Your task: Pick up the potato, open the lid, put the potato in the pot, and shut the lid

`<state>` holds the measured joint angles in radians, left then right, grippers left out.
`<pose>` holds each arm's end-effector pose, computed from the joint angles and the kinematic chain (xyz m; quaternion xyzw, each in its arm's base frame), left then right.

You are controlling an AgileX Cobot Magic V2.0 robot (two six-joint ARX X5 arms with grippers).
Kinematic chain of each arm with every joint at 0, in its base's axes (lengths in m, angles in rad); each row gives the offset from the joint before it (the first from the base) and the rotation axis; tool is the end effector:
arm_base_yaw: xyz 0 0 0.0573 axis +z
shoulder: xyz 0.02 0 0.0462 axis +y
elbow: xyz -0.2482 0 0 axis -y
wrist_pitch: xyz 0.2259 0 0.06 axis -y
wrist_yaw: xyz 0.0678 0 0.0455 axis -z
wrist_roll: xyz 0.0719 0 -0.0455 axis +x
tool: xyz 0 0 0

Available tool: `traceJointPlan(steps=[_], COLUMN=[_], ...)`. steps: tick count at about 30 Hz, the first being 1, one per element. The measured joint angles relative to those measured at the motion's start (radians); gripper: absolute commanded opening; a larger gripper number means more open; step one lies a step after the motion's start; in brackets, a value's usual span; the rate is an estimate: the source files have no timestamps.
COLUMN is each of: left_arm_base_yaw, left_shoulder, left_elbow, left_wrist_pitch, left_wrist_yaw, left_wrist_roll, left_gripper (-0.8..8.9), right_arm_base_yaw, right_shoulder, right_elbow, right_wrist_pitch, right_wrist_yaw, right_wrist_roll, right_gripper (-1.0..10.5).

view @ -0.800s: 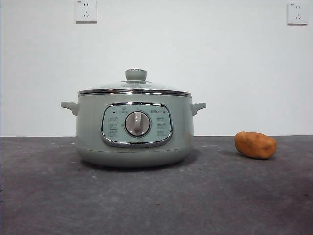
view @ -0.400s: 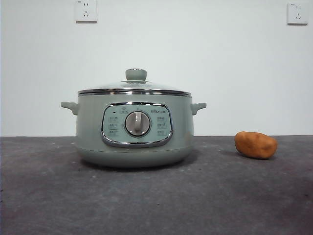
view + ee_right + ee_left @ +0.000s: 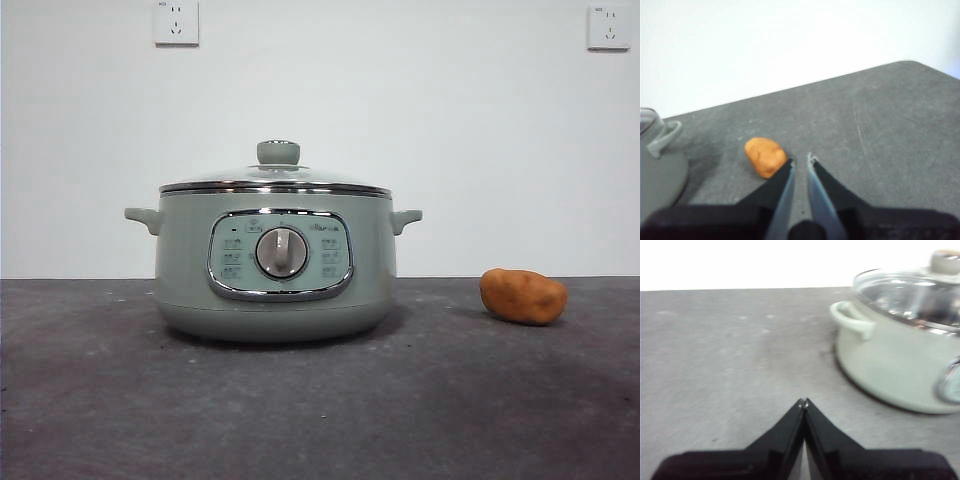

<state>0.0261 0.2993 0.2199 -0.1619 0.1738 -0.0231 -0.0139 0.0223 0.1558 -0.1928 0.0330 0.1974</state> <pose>0.1477 -0.0086 0.1855 -0.0234 0.1206 -0.0719 0.9898 0.1271 -0.0041 0.1903 0.0982 0.0272 -0.0262 0.9945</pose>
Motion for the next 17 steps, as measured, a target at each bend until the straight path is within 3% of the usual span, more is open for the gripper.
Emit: traceJointPlan(steps=[6,10,12,14,17], left_arm_base_yaw=[0.0,0.0,0.0,0.0,0.0], left_shoulder=[0.098,0.179,0.224,0.261,0.316], left_elbow=[0.118,0.201,0.242,0.275,0.319], left_wrist_pitch=[-0.047,-0.097,-0.131,-0.154,-0.177], left_wrist_yaw=[0.044,0.066,0.068,0.079,0.118], left_wrist_roll=[-0.005,-0.005,-0.005,-0.005,-0.005], left_gripper=[0.34,2.26,3.77,4.88,5.14], right_arm_base_yaw=[0.0,0.0,0.0,0.0,0.0], right_shoulder=[0.046,0.1,0.137,0.178,0.246], right_elbow=[0.07,0.137,0.178,0.219,0.283], right_wrist_pitch=[-0.008,-0.053,-0.09,-0.132,-0.196], right_wrist_yaw=[-0.042,-0.068,-0.068,-0.072,-0.109], right_wrist_roll=[0.002,0.016,0.04,0.062,0.079], right_gripper=[1.0,3.9,5.0,5.2,5.2])
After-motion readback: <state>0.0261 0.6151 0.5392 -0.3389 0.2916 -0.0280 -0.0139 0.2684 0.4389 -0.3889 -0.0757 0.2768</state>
